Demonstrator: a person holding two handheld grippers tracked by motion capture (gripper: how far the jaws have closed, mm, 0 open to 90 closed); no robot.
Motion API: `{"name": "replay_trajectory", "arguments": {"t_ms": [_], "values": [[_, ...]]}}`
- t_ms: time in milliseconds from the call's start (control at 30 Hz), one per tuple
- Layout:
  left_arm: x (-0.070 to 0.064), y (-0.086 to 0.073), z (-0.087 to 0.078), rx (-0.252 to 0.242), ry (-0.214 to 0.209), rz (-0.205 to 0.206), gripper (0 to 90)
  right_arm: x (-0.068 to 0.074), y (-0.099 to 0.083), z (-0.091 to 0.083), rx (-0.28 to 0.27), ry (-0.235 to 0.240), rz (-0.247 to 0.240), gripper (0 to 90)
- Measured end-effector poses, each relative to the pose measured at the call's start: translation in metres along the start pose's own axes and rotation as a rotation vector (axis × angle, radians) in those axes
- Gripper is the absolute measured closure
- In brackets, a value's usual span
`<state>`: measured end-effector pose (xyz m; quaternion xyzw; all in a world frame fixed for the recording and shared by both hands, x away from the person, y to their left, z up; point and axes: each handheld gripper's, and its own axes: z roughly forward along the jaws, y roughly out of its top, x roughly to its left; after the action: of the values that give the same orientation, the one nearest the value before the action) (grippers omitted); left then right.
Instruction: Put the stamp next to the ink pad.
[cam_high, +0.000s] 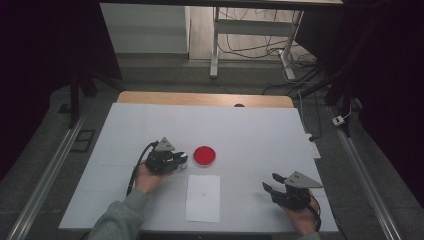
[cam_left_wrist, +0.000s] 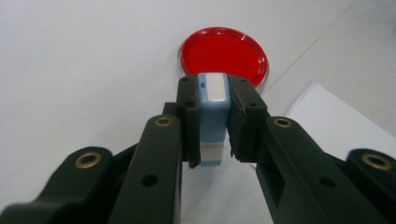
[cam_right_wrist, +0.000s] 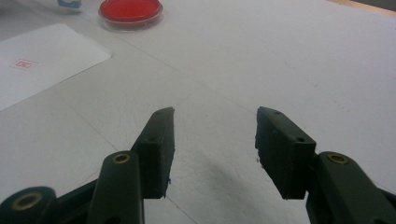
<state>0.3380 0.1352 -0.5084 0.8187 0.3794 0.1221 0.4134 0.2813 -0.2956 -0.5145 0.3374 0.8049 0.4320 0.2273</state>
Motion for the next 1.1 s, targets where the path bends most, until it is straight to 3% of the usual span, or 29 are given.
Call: {"name": "replay_trajectory", "arguments": {"t_ms": [133, 300, 667, 900, 1100], "values": [[0.0, -0.001, 0.002, -0.019, 0.007, -0.002, 75.4, 0.0, 0.0, 0.0, 0.001, 0.001, -0.002, 47.0], [-0.001, -0.003, 0.006, 0.013, 0.014, 0.02, 75.3, 0.0, 0.0, 0.0, 0.0, 0.001, -0.001, 47.0], [-0.003, -0.006, 0.003, 0.03, 0.017, 0.036, 73.7, 0.0, 0.0, 0.0, 0.0, 0.002, -0.001, 46.9], [-0.005, -0.006, 0.003, 0.02, 0.021, 0.042, 63.7, 0.0, 0.0, 0.0, -0.001, 0.001, 0.001, 46.7], [-0.007, -0.004, -0.008, -0.044, 0.021, 0.033, 45.8, -0.001, 0.0, 0.001, -0.005, 0.005, 0.003, 46.5]]}}
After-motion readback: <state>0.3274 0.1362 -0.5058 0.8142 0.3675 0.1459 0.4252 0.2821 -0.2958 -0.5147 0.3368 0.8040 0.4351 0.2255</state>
